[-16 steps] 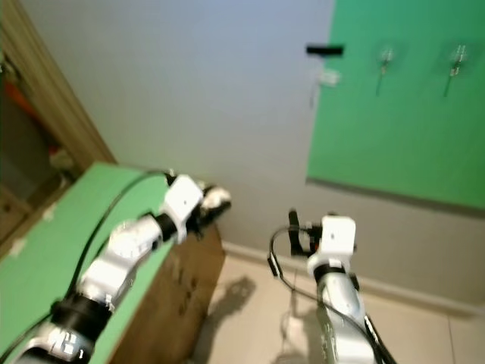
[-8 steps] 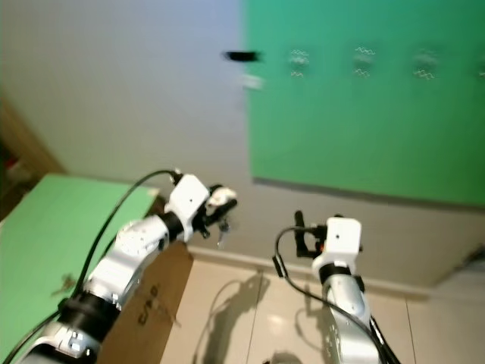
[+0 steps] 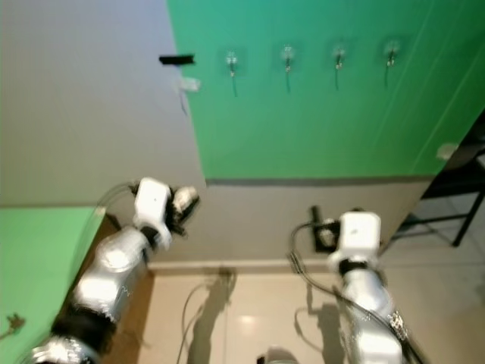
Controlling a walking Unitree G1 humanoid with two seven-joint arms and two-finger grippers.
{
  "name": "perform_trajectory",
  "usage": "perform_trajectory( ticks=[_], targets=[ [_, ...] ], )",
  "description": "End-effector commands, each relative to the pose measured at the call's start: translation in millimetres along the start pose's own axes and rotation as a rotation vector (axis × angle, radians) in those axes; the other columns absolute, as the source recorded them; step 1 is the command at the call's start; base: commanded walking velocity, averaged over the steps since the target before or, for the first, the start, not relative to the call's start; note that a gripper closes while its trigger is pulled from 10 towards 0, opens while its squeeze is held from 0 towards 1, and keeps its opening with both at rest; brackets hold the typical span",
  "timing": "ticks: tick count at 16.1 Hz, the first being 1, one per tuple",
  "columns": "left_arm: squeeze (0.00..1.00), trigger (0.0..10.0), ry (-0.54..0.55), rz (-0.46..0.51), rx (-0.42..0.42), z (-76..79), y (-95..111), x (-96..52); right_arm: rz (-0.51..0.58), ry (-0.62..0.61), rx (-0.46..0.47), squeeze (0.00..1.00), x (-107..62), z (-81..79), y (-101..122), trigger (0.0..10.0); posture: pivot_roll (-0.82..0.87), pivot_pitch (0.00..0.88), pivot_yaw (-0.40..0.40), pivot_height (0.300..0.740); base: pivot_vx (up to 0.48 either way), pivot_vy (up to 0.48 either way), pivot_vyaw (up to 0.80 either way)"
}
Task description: Hang keys on a hook
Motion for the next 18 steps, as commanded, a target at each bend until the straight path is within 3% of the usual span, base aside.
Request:
perform_trajectory(
  ticks=[1,3,4,6,7,9,12,15,18],
  targets=[
    [0.00,10.0,0.034,0.011,-0.016,-3.0,0.0,-7.4,0.017,0.054,0.007,0.00,6.3,-9.7,6.9,10.0,-0.19,0.000,0.023,0.740,0.000,0.000,0.00],
    [0.00,10.0,0.015,-0.001,-0.043,4.3,-9.8,-22.4,0.026,0.077,0.016,0.00,9.8,-10.4,10.3,10.0,-0.18,0.000,0.020,0.740,0.000,0.000,0.00],
    [0.00,10.0,-0.037,-0.003,0.021,7.8,-9.8,-30.6,0.028,0.110,0.032,0.00,10.6,-13.1,12.4,10.0,-0.17,0.000,0.018,0.740,0.000,0.000,0.00],
    [0.00,10.0,-0.226,-0.052,0.131,10.7,5.2,-28.5,0.026,0.272,0.057,0.00,12.5,-23.9,18.0,10.0,-0.16,0.000,0.024,0.740,0.000,0.000,0.00],
    [0.00,10.0,-0.352,-0.097,0.211,10.8,20.9,-24.2,0.027,0.388,0.059,0.00,14.0,-29.0,24.0,10.0,-0.15,0.000,0.029,0.740,0.000,0.000,0.00],
    [0.00,10.0,-0.466,-0.101,0.331,1.7,63.9,-15.9,0.031,0.541,-0.002,0.00,18.0,-25.6,38.6,10.0,-0.15,0.000,0.039,0.740,0.000,0.000,0.00],
    [0.00,10.0,-0.609,-0.106,0.440,-3.1,117.9,-11.9,0.062,0.646,-0.106,0.00,28.3,-11.7,68.3,10.0,-0.17,0.000,0.065,0.740,0.000,0.000,0.00],
    [0.00,10.0,-0.781,-0.191,0.578,1.4,148.5,-9.8,0.157,0.746,-0.182,0.00,35.9,-1.1,118.8,10.0,-0.19,0.000,0.082,0.740,0.000,0.000,0.00],
    [0.00,10.0,-0.831,-0.184,0.633,11.0,164.4,-4.9,0.195,0.783,-0.197,0.00,38.1,-4.3,137.0,10.0,-0.19,0.000,0.088,0.740,0.000,0.000,0.00]
  ],
)
Point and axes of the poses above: a point about 5 cm out from each wrist's last joint towards the gripper, its own x axis pointing out of the wrist towards the gripper, its own y axis along the axis of the wrist's last joint, z = x × y, the point moved 1 cm from there along x, pointing out of the wrist towards the gripper, and after that the axes turned 12 degrees about -x, right-handed, at the moved point
